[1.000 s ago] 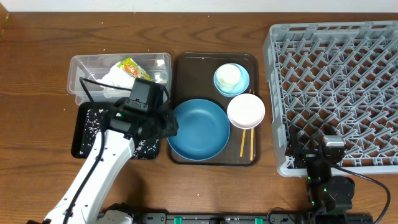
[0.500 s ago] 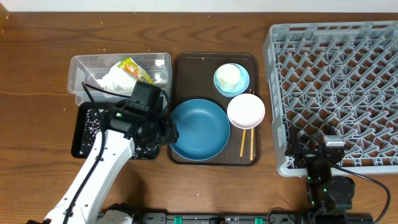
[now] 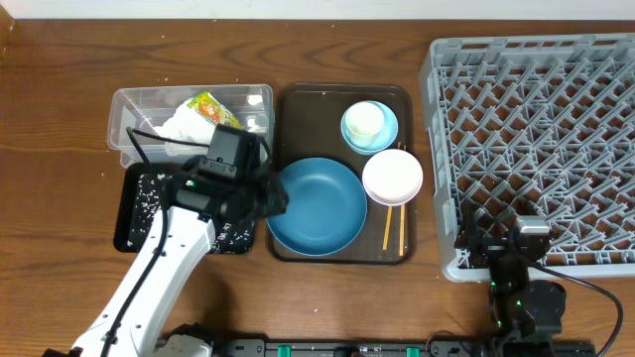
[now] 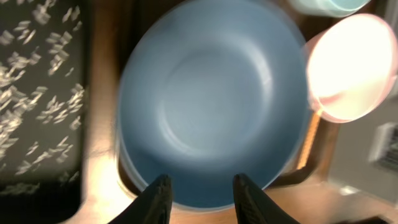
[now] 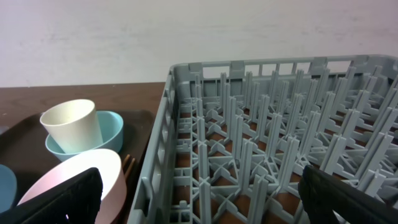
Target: Sort waste into correct bins and load items into the dishwasher rack
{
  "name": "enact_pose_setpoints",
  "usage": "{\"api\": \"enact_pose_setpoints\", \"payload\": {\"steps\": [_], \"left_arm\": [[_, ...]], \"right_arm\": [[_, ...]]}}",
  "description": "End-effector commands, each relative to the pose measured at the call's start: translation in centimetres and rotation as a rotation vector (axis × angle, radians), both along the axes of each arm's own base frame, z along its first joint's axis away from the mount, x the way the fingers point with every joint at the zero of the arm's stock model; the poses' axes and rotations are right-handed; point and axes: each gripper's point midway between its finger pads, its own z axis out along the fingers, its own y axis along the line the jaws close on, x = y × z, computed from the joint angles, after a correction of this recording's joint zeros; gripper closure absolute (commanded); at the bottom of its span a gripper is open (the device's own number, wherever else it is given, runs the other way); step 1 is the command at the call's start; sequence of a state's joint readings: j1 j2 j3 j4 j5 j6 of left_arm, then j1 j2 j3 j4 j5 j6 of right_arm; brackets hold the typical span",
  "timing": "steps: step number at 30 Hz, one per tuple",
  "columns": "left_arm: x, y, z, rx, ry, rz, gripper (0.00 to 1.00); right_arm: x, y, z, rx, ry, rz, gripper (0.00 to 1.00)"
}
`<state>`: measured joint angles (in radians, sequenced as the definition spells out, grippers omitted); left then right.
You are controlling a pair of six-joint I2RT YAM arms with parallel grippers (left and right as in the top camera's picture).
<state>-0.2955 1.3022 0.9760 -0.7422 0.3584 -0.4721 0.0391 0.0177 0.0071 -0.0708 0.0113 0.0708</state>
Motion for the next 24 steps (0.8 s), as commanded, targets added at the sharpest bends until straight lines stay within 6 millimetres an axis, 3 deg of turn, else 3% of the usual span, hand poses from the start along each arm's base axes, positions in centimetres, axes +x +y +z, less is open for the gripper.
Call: {"api": "enact_pose_setpoints", "payload": {"steps": [1, 11, 19, 24], "left_arm": [[1.0, -1.5, 1.2, -0.086, 0.005, 0.008, 0.65], [6.7, -3.3, 4.5, 0.0, 0.112, -0.071, 0.65], [8.7, -5.8, 1.8, 0.094, 0.176, -0.137, 0.65], [7.8, -7.8, 0.7, 0.107, 0.198, -0.192, 0.64]], "right_arm": [[0.0, 0.2, -0.2, 0.002, 0.005, 0.009, 0.01], [0.0, 0.2, -0.2, 0.002, 0.005, 0.009, 0.01], [0.0, 0.2, -0.2, 0.002, 0.005, 0.009, 0.01], [0.0, 0.2, -0.2, 0.002, 0.005, 0.009, 0.01]]}}
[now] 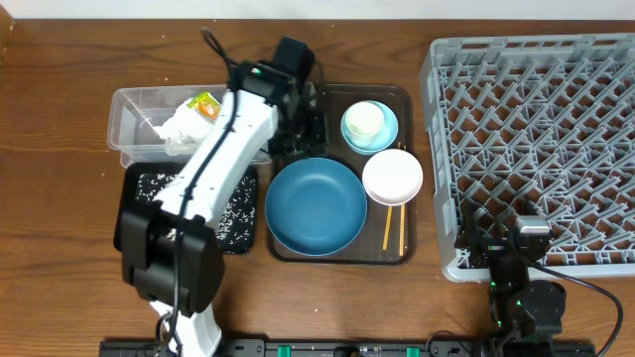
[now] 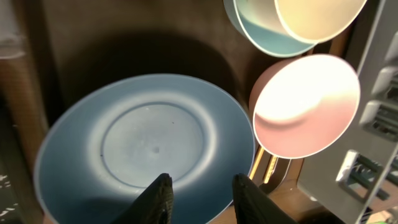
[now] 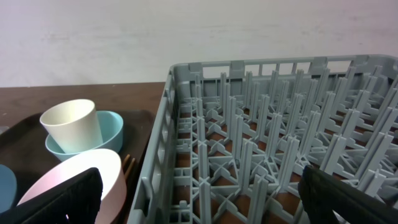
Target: Sort waste into correct bins and load items into the dishwasher rack
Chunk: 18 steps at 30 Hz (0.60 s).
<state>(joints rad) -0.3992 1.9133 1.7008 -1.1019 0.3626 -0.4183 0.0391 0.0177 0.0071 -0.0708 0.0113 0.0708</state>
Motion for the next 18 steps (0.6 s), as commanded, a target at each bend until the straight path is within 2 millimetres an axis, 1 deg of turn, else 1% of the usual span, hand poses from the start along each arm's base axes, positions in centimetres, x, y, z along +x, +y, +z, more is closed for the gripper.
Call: {"api": "enact_pose_setpoints", "payload": {"steps": [1, 5, 7, 11, 15, 16, 18], "left_arm": [[-0.5, -1.5, 0.0, 0.014, -0.012, -0.055, 0.64], [-2.0, -3.1, -0.2, 0.024, -0.001, -0.123, 0.64], [-2.7, -3.3, -0.4, 0.044, -0.004, -0.168, 0.61], [-3.8, -2.1, -0.9, 0.152, 0.015, -0.186, 0.6], [-5.5, -1.4, -1.1, 0.186, 0.079, -0.197, 0.61], [-6.0, -1.2, -1.1, 0.196, 0.099, -0.201, 0.62], [-7.0, -0.8, -1.3, 0.214, 0.134, -0.21, 0.69]], "right_arm": [[0.0, 0.2, -0.2, 0.002, 0.005, 0.009, 0.01], [0.0, 0.2, -0.2, 0.002, 0.005, 0.009, 0.01], [0.0, 0.2, -0.2, 0.002, 0.005, 0.009, 0.01], [0.0, 0.2, -0.2, 0.002, 0.005, 0.009, 0.01], [0.0, 0.2, -0.2, 0.002, 0.005, 0.009, 0.01], [0.0, 0.2, -0.2, 0.002, 0.005, 0.009, 0.01], [0.0, 0.2, -0.2, 0.002, 0.005, 0.009, 0.01]]}}
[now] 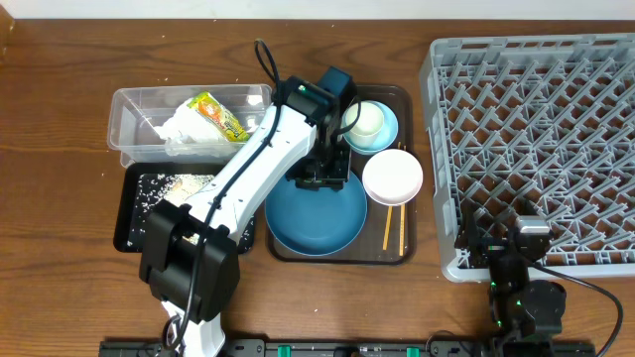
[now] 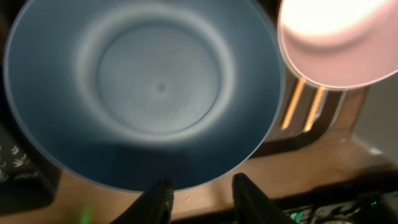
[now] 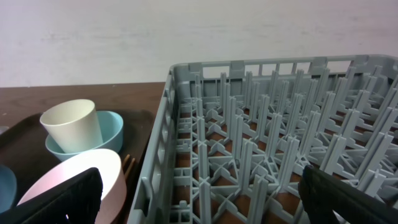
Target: Sort waste into correct bins and load items into the dishwasher rack
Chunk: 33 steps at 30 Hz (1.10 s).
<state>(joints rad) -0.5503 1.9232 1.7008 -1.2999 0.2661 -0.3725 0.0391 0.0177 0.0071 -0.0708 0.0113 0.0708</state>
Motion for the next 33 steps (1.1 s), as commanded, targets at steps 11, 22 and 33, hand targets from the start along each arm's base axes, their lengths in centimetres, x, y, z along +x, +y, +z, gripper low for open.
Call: {"api": "enact_pose_setpoints", "payload": {"steps": [11, 22, 33], "left_arm": [[-3.2, 0.6, -1.8, 0.106, 0.071, -0.078, 0.72], [-2.5, 0.9, -0.7, 0.074, 0.024, -0.058, 0.94], [-1.1, 6.6, 10.4, -0.102, -0.3, 0.13, 0.92]], "right_arm": [[0.0, 0.2, -0.2, 0.002, 0.005, 0.009, 0.01], [0.0, 0.3, -0.2, 0.003, 0.005, 0.016, 0.01], [-0.1, 1.5, 0.0, 0.339, 0.023, 0.055, 0.01]]}}
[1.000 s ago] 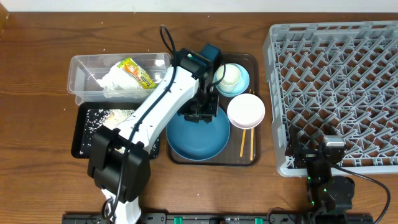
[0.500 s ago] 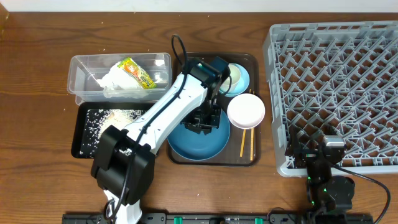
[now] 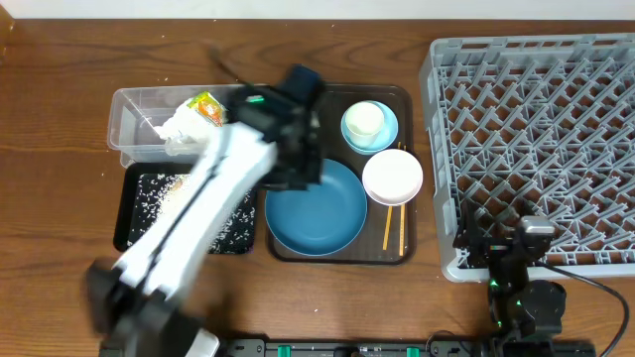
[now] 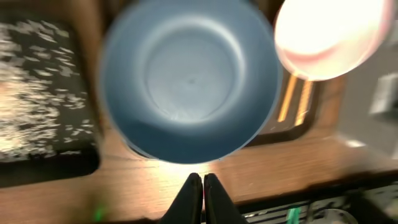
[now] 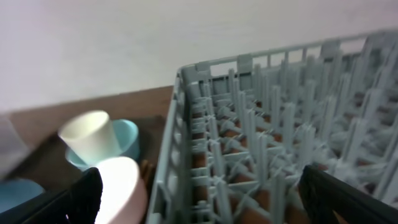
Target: Sort waste into correct bins and load items into the dishwasher rack
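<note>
A blue plate [image 3: 316, 210] lies on the brown tray [image 3: 339, 95], with a pink bowl [image 3: 393, 177], a cream cup [image 3: 366, 119] in a light blue bowl [image 3: 383, 139] and chopsticks [image 3: 394, 230]. My left gripper [image 4: 203, 182] is shut on nothing, high above the plate's near edge; its arm [image 3: 213, 188] is blurred. The grey dishwasher rack [image 3: 536, 129] stands at the right. At the rack's front edge my right gripper [image 5: 199, 186] is open and holds nothing.
A clear bin [image 3: 134, 107] with wrappers and crumpled paper stands at the back left. In front of it is a black tray [image 3: 189, 210] strewn with rice. The table's front edge runs close below the trays.
My left gripper, open over the blue plate before, is now shut and empty, and its arm has swung back to the left. The right wrist view has shifted slightly.
My left gripper was open low over the plate's left side, beside the black tray. It then stood open at the tray's back edge, then over the plate's middle. Now it is shut and empty. The dishes have not moved.
</note>
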{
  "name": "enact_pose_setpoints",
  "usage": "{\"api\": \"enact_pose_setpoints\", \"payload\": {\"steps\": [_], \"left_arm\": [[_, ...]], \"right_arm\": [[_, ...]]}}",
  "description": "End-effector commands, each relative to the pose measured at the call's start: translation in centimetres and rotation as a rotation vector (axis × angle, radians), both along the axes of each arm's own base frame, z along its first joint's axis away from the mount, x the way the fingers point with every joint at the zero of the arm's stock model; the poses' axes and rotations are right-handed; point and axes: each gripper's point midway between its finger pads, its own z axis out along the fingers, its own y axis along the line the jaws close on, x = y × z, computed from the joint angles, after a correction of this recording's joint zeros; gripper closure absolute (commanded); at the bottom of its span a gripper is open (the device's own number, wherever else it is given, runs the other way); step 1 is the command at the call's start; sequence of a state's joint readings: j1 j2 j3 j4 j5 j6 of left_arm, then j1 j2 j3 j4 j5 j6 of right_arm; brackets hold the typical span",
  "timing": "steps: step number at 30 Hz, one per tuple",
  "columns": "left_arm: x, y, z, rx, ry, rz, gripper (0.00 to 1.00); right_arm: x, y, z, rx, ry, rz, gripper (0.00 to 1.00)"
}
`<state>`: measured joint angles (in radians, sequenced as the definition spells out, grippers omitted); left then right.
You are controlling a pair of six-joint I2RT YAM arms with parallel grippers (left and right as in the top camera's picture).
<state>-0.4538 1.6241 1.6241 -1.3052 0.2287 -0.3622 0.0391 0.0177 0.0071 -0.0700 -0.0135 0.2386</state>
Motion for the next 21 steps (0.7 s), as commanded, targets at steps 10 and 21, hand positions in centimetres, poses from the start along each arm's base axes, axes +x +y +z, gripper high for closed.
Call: {"api": "enact_pose_setpoints", "payload": {"steps": [10, 21], "left_arm": [[-2.4, 7.3, 8.7, -0.084, -0.264, 0.195, 0.85], [-0.4, 10.4, 8.2, -0.065, -0.265, 0.319, 0.58]], "right_arm": [[-1.9, 3.4, 5.6, 0.155, 0.091, 0.184, 0.01], [-1.7, 5.1, 15.1, 0.06, 0.644, 0.297, 0.01]]}}
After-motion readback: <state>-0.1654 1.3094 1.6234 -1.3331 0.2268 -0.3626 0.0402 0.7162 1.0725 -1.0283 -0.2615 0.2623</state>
